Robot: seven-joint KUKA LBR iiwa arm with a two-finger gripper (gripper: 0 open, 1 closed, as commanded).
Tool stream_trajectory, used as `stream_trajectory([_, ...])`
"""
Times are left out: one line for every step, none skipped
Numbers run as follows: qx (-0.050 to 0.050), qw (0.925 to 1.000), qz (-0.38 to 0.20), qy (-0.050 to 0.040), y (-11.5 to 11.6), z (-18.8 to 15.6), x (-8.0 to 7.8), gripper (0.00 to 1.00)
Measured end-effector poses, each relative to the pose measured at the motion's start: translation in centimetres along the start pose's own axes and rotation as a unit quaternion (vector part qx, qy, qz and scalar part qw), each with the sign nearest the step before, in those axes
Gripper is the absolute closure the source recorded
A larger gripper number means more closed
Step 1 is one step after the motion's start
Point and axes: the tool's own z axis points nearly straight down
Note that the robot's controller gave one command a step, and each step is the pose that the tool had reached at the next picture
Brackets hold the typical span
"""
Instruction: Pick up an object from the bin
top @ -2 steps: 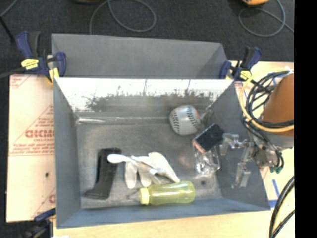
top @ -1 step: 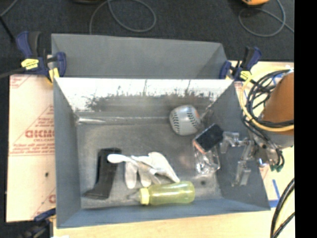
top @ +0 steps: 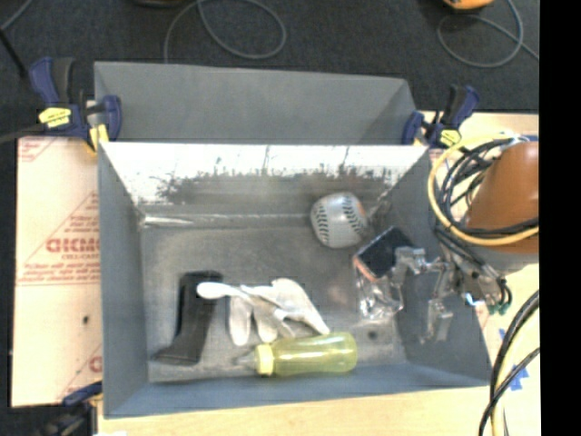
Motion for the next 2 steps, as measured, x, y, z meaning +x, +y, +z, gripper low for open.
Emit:
stream_trajectory([0.000, 0.9945, -0.105, -0.0008, -1.9, 0.4, -7.5, 0.00])
stream_trajectory([0.001, 0.9877, -0.156, -0.0016, -2.0, 1.2, -5.9, 0.00])
